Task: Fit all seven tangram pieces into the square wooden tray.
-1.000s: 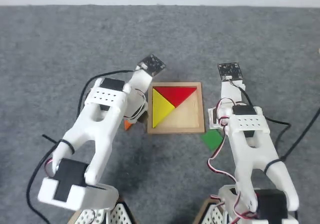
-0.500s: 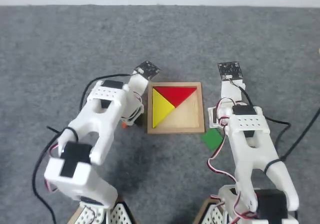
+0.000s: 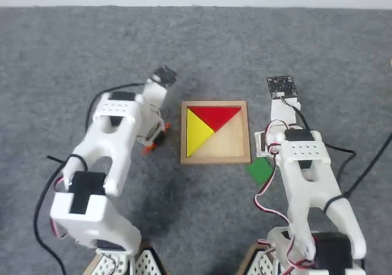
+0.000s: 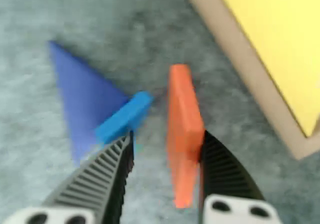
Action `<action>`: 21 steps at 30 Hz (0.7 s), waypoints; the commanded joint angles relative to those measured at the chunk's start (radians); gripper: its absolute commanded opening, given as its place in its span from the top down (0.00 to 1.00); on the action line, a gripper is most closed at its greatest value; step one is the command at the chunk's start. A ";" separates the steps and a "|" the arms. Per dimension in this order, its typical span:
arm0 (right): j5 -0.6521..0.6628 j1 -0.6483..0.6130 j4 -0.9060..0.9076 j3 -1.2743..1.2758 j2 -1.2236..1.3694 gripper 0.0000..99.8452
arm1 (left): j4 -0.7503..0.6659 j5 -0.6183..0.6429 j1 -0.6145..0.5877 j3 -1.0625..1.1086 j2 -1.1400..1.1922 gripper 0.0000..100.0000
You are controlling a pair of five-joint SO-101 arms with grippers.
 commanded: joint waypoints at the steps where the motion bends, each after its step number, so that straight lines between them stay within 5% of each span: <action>1: -0.002 0.007 -0.021 -0.002 -0.028 0.83 | 0.086 0.008 -0.060 -0.157 -0.006 0.80; 12: -0.002 0.008 -0.022 0.000 -0.035 0.83 | 0.135 -0.021 -0.041 -0.193 -0.005 0.80; 21: -0.002 0.008 -0.022 0.000 -0.035 0.83 | 0.025 0.008 0.026 -0.064 -0.003 0.79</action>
